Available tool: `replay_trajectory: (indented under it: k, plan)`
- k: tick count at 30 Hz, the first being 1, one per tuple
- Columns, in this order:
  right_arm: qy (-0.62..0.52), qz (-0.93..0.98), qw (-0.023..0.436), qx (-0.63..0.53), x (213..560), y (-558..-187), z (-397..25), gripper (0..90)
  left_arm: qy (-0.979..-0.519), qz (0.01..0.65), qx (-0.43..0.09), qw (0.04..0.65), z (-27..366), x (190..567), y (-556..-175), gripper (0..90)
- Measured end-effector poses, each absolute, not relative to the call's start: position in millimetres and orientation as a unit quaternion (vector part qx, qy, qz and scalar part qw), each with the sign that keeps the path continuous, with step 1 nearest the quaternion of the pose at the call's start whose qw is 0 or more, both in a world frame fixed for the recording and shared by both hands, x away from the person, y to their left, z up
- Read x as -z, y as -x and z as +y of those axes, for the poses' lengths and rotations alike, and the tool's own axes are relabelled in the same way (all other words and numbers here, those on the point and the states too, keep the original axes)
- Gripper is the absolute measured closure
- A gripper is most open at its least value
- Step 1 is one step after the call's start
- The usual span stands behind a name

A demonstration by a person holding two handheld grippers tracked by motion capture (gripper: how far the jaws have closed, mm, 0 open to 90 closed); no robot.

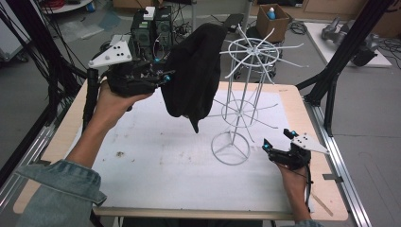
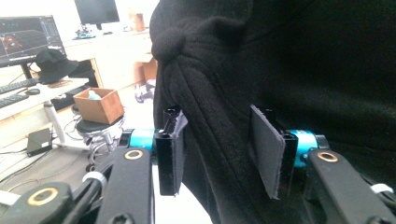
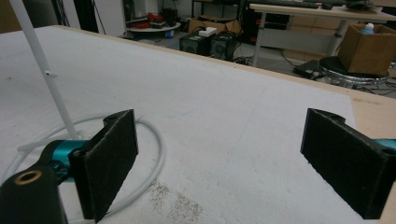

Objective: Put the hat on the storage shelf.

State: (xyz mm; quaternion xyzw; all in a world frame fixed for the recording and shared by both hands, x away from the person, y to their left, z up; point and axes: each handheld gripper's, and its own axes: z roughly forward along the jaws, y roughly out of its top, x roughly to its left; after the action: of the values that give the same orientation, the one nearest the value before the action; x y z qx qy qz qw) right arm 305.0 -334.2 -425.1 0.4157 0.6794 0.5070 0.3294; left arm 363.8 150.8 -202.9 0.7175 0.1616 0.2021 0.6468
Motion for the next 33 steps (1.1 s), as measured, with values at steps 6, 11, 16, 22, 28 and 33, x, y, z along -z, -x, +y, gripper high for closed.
replay_trajectory:
  k: [6,11,16,22,28,33]
  plan:
    - [-0.416,0.679,0.33,-0.507,425.1,-304.9,-334.2,10.3,-0.711,0.165,-0.2,0.654,153.6,202.1,-363.9,51.2]
    - [-0.415,0.68,0.329,-0.506,425.1,-304.9,-334.0,10.3,-0.705,0.167,-0.2,0.66,157.0,200.7,-363.1,48.2]
    - [-0.414,0.68,0.33,-0.507,425.0,-304.8,-333.8,10.3,-0.703,0.17,-0.203,0.66,158.2,204.0,-363.6,46.3]
    - [-0.415,0.681,0.329,-0.506,425.1,-304.9,-334.0,10.3,-0.692,0.174,-0.211,0.668,164.0,201.5,-362.3,46.2]
    - [-0.415,0.68,0.329,-0.506,425.1,-304.9,-334.2,10.3,-0.686,0.181,-0.22,0.669,173.1,199.2,-359.6,45.2]
    - [-0.415,0.68,0.329,-0.506,425.1,-304.9,-333.9,10.3,-0.684,0.19,-0.228,0.667,181.2,201.2,-357.1,43.6]
